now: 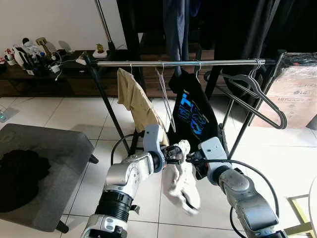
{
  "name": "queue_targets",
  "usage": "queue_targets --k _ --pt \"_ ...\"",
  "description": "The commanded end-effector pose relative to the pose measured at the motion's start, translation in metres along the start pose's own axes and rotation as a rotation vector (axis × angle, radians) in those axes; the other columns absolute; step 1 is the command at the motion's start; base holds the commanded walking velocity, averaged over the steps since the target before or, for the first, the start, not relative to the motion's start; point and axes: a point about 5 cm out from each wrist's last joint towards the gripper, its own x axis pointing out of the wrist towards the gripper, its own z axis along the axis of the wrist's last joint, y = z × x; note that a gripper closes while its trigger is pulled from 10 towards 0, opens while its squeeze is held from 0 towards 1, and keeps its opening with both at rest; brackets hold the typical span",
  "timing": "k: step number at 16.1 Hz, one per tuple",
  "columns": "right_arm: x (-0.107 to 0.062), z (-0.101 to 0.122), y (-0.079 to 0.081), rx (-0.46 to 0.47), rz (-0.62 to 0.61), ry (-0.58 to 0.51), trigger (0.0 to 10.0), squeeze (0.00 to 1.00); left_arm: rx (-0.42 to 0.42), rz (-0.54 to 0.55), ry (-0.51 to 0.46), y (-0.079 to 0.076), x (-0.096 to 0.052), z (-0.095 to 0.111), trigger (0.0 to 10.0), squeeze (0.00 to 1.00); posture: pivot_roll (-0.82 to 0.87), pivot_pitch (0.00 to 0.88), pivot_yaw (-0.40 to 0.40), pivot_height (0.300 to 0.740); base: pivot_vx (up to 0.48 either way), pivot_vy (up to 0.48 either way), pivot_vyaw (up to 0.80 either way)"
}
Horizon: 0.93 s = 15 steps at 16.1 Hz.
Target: Hang hanger
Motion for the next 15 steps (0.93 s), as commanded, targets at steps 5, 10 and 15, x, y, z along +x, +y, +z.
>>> queue_targets --k 5,10,15 --pt "0.003 -0.001 0.008 0.015 0.05 0.02 10.0 0.0 0.005 -0.015 -0.036 -0.007 0.0 0.013 0.0 0.0 -0.13 0.136 0.087 0.74 0.0 0.0 0.0" --pt "-0.002 0.005 0.013 0.036 0.147 -0.022 10.0 0.0 0.0 -0.028 -0.037 -0.013 0.003 0.013 0.0 0.0 -0.13 0.142 0.086 0.74 0.0 0.0 0.0" --pt "-0.004 -0.003 0.008 0.002 0.11 0.0 10.0 0.0 -0.001 -0.043 -0.034 -0.018 0.005 0.014 0.0 0.0 -0.13 0.149 0.087 0.74 0.0 0.0 0.0"
